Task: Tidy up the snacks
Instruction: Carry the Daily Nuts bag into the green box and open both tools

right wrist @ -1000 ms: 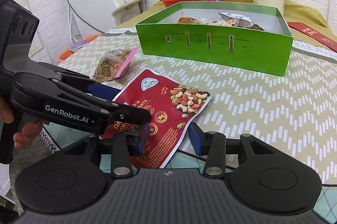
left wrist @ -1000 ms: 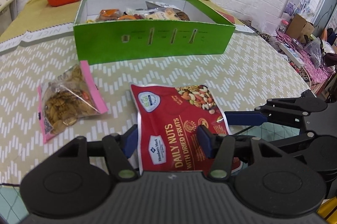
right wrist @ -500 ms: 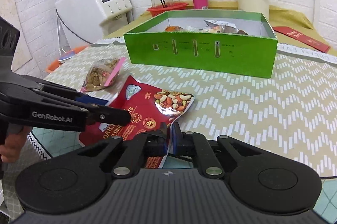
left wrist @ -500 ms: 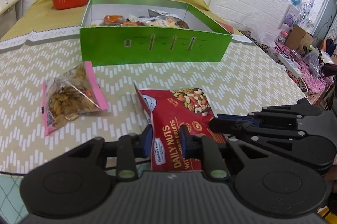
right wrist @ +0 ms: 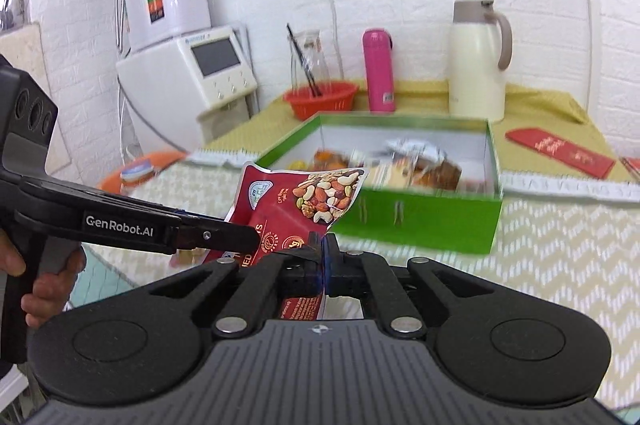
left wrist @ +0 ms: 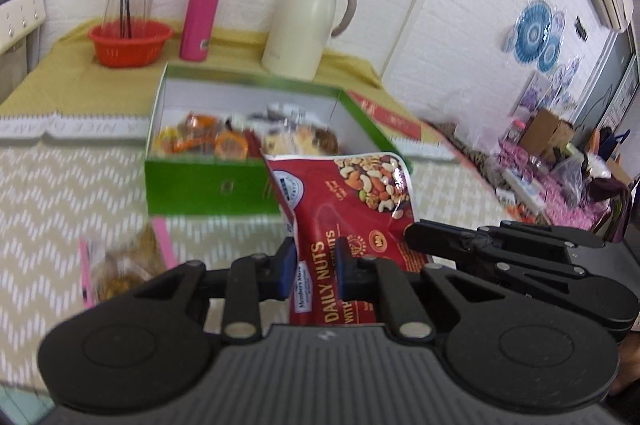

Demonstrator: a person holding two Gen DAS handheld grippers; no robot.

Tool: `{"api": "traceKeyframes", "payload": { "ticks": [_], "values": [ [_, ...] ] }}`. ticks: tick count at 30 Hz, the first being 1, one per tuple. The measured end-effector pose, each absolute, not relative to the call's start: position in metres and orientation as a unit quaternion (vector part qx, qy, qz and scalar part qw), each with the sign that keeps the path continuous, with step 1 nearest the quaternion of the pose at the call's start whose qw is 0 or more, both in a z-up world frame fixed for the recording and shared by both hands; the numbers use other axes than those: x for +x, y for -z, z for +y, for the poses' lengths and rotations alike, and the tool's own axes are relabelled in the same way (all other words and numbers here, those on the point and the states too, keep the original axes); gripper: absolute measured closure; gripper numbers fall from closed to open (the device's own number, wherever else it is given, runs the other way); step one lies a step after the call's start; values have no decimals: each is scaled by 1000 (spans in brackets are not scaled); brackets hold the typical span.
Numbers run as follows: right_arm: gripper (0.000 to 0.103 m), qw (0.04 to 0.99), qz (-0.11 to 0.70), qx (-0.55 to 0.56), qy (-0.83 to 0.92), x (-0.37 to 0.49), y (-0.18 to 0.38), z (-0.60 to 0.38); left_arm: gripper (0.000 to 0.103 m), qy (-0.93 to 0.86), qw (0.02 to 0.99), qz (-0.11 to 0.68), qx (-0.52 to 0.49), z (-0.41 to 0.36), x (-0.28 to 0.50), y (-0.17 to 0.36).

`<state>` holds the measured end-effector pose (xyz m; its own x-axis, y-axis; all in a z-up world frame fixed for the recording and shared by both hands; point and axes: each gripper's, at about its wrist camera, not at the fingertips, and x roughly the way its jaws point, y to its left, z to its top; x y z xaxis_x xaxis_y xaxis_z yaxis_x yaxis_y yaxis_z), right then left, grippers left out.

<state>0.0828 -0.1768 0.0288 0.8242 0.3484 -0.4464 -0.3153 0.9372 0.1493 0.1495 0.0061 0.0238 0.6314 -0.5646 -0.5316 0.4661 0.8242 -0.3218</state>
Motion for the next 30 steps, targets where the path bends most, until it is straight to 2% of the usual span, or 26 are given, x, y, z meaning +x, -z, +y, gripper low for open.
{"api": "traceKeyframes", "payload": {
  "ticks": [6, 12, 21, 30],
  "values": [
    [100, 960, 217, 55, -167, 133, -52, -184, 95, 276, 905, 313, -83, -5, 203, -52],
    [100, 952, 229, 110, -170, 189, -48, -195, 95, 257, 904, 330, -92, -6, 262, -59],
    [99, 946, 261, 110, -155, 246, -22, -189, 95, 226, 902, 357, -86, -10, 326, -33],
    [98, 942, 290, 86, -148, 277, 4, -179, 95, 204, 903, 371, -67, -6, 355, -9]
  ]
}}
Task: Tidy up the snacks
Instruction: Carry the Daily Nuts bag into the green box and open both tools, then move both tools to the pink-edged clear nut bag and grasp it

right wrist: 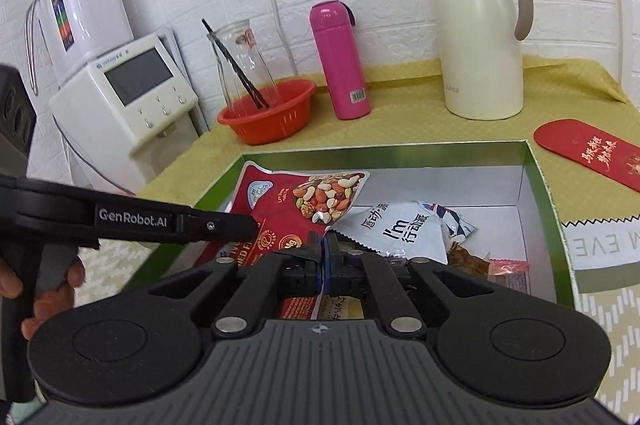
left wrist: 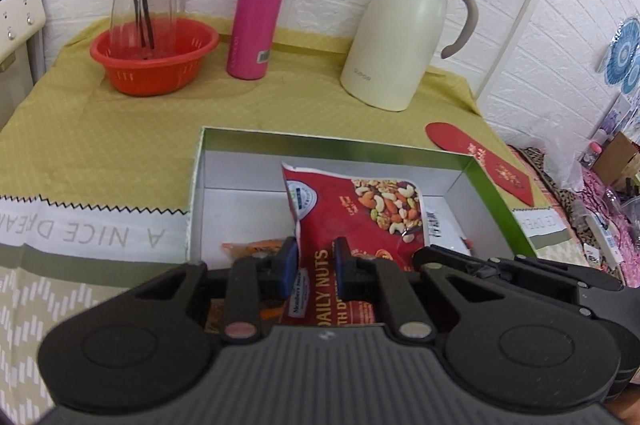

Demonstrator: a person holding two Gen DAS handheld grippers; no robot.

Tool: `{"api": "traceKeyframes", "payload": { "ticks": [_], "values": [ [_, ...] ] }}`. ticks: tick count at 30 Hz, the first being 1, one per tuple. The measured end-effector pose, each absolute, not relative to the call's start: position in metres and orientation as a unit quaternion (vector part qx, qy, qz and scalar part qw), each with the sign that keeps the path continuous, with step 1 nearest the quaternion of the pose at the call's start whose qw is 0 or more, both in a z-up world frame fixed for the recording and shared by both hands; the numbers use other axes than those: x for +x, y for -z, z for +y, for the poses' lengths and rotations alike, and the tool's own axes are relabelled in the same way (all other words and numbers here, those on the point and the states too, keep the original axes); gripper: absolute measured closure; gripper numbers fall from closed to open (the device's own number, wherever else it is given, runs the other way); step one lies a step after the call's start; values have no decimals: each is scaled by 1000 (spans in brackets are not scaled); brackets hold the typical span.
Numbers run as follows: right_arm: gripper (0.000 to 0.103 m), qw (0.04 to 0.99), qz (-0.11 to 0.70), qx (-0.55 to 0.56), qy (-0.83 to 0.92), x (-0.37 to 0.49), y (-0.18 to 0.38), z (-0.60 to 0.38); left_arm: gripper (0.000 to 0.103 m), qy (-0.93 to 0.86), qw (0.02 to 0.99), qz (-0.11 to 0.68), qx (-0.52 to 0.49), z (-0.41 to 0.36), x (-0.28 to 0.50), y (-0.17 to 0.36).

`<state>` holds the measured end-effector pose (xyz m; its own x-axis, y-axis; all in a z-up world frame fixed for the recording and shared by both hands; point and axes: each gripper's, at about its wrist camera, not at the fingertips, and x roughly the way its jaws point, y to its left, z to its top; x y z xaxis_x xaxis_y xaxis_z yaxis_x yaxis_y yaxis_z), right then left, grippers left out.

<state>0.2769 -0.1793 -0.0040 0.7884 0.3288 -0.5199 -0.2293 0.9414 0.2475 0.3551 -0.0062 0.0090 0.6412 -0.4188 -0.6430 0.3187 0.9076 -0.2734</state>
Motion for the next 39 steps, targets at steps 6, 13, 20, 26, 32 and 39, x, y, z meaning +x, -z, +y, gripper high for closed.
{"api": "traceKeyframes", "payload": {
  "ticks": [6, 13, 20, 26, 32, 39],
  "values": [
    [85, 947, 286, 35, -143, 280, 10, -170, 94, 201, 908, 362, -62, 1, 357, -6],
    [0, 957, 242, -53, -150, 255, 4, -160, 29, 203, 926, 309, -79, 8, 331, -20],
    [0, 956, 245, -66, -148, 229, -8, -159, 3, 161, 946, 281, -36, 8, 296, -39],
    [0, 953, 247, -75, -158, 191, -23, -152, 3, 152, 952, 264, -22, 22, 257, -51],
    [0, 946, 265, -56, -181, 151, -30, -146, 3, 129, 953, 274, 2, 43, 212, -48],
    [0, 917, 309, -42, -248, 128, 1, -110, 3, 158, 935, 316, -25, 79, 175, -15]
  ]
}}
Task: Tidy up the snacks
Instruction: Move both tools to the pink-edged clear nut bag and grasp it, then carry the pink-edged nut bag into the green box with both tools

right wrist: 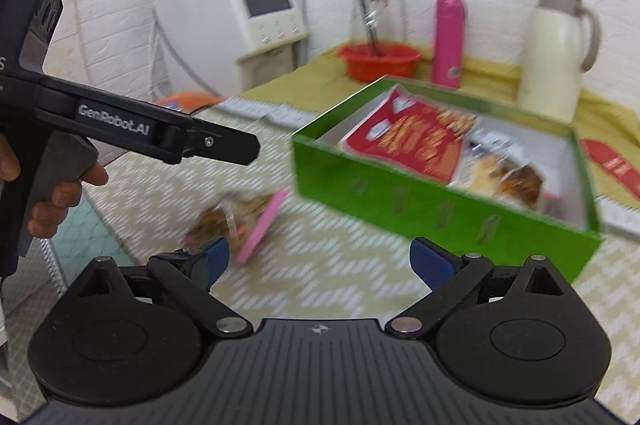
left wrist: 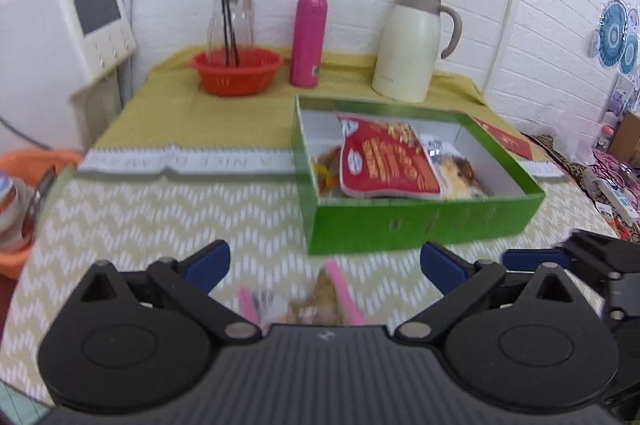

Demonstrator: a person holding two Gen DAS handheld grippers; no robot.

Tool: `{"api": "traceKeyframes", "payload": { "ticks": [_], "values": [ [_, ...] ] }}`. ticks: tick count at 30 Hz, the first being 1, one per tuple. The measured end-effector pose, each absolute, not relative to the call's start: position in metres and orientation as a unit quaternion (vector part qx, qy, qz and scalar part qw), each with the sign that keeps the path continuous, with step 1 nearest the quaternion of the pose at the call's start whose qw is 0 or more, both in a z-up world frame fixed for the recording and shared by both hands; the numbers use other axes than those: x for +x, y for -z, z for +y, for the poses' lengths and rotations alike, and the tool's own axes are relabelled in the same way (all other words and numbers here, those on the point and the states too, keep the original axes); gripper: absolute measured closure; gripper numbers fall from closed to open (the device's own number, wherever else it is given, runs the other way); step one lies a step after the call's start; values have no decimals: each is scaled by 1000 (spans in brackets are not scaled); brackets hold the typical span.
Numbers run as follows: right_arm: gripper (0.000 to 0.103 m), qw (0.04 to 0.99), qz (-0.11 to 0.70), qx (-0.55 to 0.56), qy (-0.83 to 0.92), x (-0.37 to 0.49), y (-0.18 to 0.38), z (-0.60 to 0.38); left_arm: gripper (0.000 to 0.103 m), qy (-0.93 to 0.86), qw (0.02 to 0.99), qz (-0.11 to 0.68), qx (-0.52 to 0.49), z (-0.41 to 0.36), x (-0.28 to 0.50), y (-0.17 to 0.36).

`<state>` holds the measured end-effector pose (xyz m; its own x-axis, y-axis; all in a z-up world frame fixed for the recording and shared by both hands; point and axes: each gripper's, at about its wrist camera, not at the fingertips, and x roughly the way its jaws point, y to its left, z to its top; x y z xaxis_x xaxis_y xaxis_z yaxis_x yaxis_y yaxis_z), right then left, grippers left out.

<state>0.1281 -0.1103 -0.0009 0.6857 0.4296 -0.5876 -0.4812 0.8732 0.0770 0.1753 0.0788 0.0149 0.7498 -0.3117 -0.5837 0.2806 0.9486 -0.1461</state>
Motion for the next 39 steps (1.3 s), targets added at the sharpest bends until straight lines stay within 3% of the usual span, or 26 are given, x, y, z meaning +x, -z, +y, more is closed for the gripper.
{"api": "traceKeyframes", "payload": {
  "ticks": [7, 10, 17, 21, 23, 25, 27, 34, 37, 39],
  "values": [
    [0, 900, 336, -24, -278, 144, 28, -69, 7, 157, 921, 353, -43, 106, 164, 13],
    [0, 899, 338, -14, -279, 150, 32, -62, 38, 170, 910, 373, -62, 116, 169, 20],
    [0, 901, 340, -6, -272, 158, 35, -58, 39, 190, 903, 376, -86, 117, 179, 30],
    [17, 897, 347, -7, -275, 160, 38, -56, 42, 189, 901, 382, -86, 116, 185, 38],
    [30, 895, 351, -7, -276, 161, 40, -55, 55, 196, 894, 389, -103, 119, 187, 40],
    [56, 894, 354, -5, -274, 161, 42, -53, 71, 190, 894, 393, -102, 118, 188, 42],
    [62, 894, 351, 8, -277, 160, 41, -55, 76, 187, 895, 391, -104, 119, 186, 42],
    [66, 899, 342, 0, -272, 147, 33, -59, 85, 189, 899, 383, -93, 108, 172, 34],
    [68, 903, 336, -3, -267, 141, 28, -65, 98, 201, 899, 378, -91, 101, 168, 26],
    [68, 906, 331, -7, -263, 137, 25, -69, 98, 209, 900, 373, -86, 94, 165, 20]
  ]
}}
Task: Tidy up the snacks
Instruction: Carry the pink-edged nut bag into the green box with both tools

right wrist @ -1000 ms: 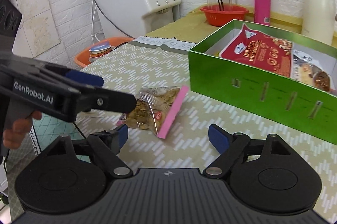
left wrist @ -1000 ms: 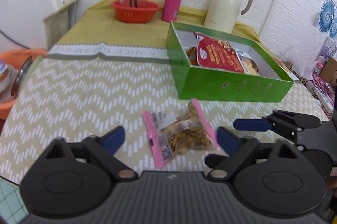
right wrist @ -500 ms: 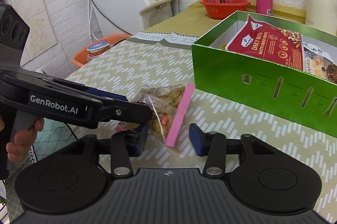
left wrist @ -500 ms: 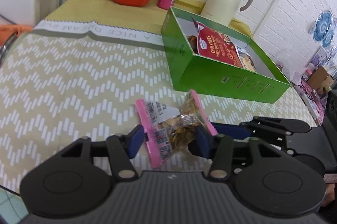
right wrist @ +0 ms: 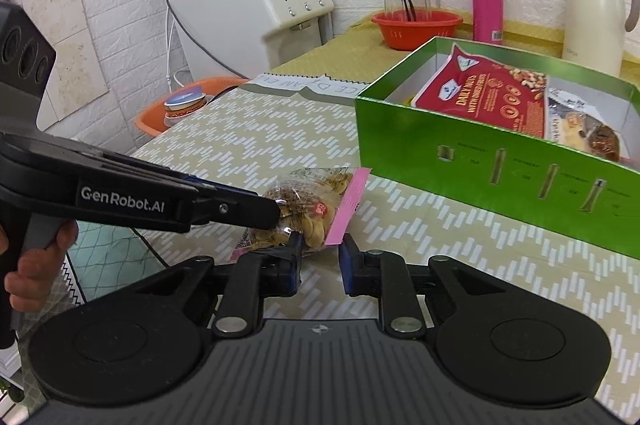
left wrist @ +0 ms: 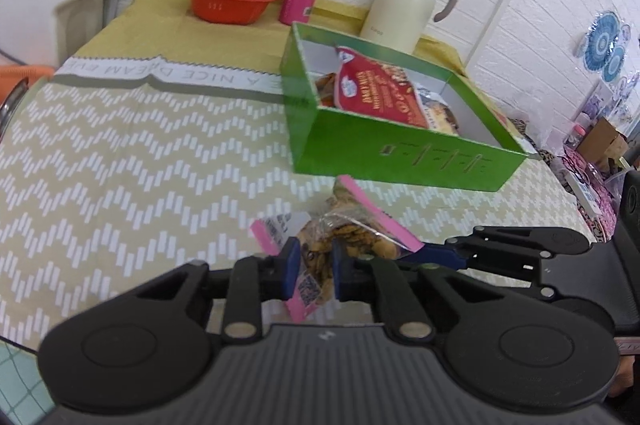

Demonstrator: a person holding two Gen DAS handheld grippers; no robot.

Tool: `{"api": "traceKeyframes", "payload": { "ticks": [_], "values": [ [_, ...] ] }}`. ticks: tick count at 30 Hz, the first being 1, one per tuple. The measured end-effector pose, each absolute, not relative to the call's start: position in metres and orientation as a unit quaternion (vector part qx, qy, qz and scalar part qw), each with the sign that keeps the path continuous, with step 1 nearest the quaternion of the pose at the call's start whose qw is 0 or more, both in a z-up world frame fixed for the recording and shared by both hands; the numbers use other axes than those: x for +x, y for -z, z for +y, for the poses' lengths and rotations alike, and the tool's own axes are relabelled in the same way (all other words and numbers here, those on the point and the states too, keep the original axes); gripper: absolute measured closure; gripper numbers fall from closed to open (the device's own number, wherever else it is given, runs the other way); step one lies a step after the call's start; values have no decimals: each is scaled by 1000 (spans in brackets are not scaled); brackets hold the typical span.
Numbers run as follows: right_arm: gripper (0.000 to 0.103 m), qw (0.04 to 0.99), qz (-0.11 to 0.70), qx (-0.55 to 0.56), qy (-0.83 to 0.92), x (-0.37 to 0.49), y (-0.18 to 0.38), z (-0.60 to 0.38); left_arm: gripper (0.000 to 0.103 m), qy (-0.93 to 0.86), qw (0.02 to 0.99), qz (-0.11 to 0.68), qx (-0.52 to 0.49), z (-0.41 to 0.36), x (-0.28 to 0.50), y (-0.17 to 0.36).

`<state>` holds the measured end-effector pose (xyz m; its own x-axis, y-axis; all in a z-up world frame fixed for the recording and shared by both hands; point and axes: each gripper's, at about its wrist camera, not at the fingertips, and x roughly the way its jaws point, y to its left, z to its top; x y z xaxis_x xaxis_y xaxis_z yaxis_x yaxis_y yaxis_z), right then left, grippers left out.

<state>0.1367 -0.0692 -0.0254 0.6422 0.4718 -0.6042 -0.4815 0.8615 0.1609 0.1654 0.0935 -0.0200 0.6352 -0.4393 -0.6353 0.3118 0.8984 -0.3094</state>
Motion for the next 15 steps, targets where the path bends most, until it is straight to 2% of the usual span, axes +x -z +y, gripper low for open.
{"api": "traceKeyframes", "payload": {
  "ticks": [12, 14, 15],
  "values": [
    [72, 918, 319, 3, -234, 126, 15, -110, 100, 256, 893, 365, -58, 45, 165, 3],
    [70, 916, 330, -7, -226, 127, 21, -114, 97, 250, 896, 364, -53, 43, 163, 6],
    [67, 915, 338, -11, -219, 127, 25, -117, 93, 245, 898, 361, -52, 45, 161, 9]
  ]
}}
